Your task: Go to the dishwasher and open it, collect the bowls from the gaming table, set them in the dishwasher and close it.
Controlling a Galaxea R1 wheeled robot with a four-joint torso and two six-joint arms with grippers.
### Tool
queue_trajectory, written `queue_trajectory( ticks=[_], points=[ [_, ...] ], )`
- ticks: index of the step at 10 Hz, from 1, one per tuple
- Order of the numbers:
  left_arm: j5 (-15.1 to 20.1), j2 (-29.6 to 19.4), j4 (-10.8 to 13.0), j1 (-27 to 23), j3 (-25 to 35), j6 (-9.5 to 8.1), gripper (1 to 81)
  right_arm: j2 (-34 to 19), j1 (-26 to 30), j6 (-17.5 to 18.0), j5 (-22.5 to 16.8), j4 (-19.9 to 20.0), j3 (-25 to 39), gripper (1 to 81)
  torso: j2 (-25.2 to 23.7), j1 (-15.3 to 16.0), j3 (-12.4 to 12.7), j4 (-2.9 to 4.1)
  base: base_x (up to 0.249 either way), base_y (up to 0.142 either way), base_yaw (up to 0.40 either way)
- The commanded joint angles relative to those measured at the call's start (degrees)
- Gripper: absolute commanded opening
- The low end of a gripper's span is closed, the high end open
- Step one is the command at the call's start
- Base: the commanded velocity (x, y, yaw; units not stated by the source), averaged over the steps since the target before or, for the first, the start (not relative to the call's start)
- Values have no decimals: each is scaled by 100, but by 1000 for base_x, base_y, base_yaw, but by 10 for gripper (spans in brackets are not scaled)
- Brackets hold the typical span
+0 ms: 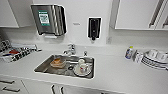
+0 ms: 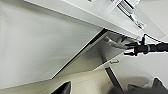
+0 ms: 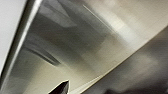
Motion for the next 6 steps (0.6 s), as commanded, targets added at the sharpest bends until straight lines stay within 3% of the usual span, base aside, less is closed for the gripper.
queue_trajectory(
  ticks=[1, 6],
  points=[
    [106, -208, -21, -503, 141, 49, 811, -419, -63, -391, -1402, -224, -84, 811, 0, 0, 0, 0, 0, 0, 0],
    [106, -190, -21, -494, 132, 49, 811, -226, -213, -522, -1384, -206, -13, 811, 2, 4, -2, 0, -26, 0, 0]
  ],
)
